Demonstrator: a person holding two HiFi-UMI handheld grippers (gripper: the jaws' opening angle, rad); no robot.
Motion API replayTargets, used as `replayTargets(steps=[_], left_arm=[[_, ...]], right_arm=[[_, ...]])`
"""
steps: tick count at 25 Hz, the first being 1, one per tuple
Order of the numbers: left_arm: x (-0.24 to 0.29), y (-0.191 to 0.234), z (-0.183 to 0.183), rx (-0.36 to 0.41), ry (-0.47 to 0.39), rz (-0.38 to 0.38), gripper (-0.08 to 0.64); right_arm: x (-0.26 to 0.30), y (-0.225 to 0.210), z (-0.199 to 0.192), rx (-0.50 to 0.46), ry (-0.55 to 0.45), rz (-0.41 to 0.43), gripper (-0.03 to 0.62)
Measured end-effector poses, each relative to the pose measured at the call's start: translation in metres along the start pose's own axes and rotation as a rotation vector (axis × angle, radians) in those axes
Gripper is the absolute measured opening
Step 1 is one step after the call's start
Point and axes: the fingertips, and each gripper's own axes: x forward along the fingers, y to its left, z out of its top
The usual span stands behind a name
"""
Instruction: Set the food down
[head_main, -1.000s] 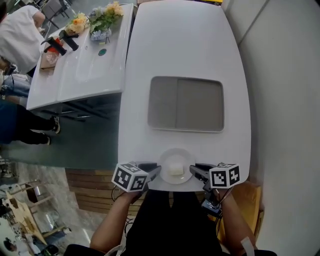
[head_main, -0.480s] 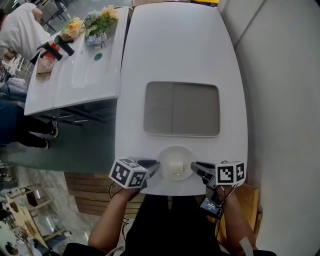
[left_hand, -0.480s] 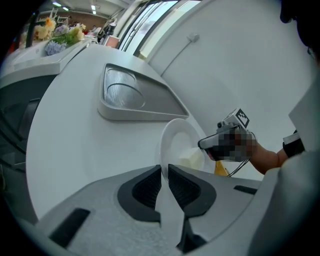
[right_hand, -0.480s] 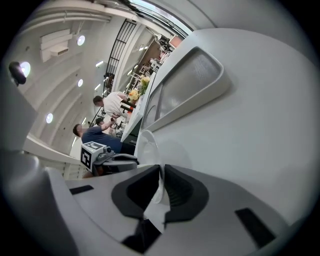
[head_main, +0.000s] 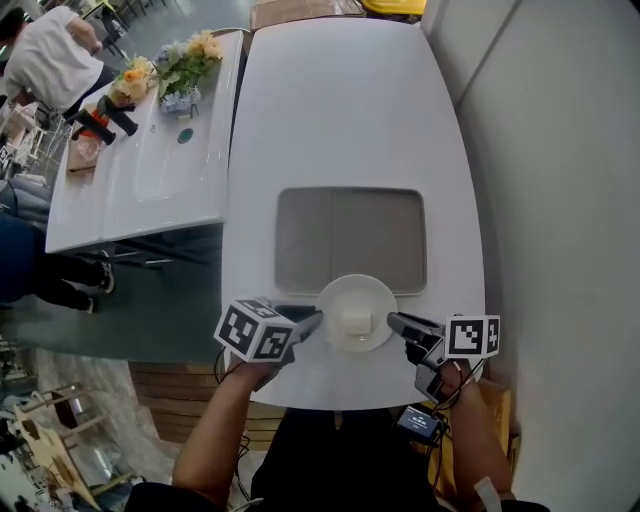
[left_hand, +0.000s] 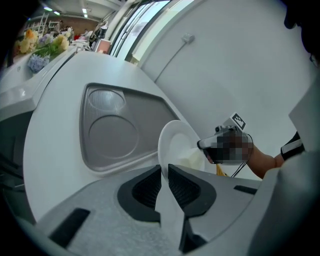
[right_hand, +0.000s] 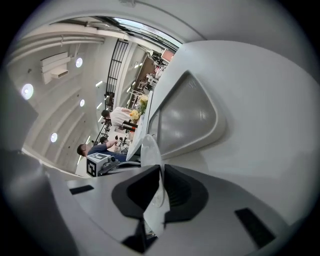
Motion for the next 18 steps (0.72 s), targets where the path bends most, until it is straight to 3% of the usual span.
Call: replayTargets(steps=[8, 15, 18], left_arm=[[0.014, 0.020, 0.069, 0.071, -0.012, 0.032, 0.041], [0.029, 0.044, 0.111, 0.084, -0.007, 0.032, 0.041], [0.038, 0.049, 0.119, 0.102, 0.013, 0.044, 0.041]], right_arm=[[0.002, -0.002, 0.070, -0.050, -0.058, -0.019, 0.026], [0.017, -0.020, 0.112, -0.046, -0.077, -0.041, 0.026], [0.020, -0.026, 0.123, -0.113, -0.072, -0.098, 0.026]])
